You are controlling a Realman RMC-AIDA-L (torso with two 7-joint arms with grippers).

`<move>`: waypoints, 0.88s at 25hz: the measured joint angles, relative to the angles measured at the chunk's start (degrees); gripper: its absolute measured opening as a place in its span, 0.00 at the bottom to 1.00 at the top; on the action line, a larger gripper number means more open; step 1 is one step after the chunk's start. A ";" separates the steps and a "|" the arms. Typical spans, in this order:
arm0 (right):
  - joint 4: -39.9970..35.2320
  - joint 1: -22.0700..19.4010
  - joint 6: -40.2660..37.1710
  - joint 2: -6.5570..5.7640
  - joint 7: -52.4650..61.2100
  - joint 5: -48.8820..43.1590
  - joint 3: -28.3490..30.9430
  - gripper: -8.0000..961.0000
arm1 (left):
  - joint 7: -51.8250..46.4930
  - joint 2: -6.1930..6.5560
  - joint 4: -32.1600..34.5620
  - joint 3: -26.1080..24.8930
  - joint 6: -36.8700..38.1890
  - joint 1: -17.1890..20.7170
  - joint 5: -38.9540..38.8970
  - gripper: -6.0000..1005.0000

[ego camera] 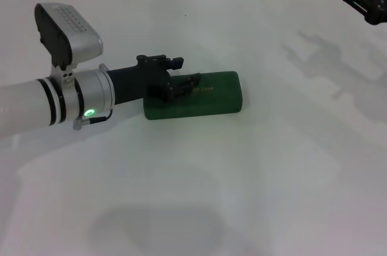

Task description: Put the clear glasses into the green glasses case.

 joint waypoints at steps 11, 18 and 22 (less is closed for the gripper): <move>-4.72 0.38 -2.55 -1.09 3.08 -5.59 -12.58 0.50 | 2.42 0.82 -0.79 -0.01 15.53 2.53 -2.85 0.57; -6.14 3.25 -10.88 -1.49 6.15 -15.31 -13.49 0.50 | 5.57 2.86 -1.21 -0.05 28.86 5.54 -2.97 0.57; -6.66 4.39 -14.66 -1.13 6.38 -18.74 -13.58 0.65 | 6.55 3.30 -2.55 -0.01 33.90 6.95 -2.64 0.57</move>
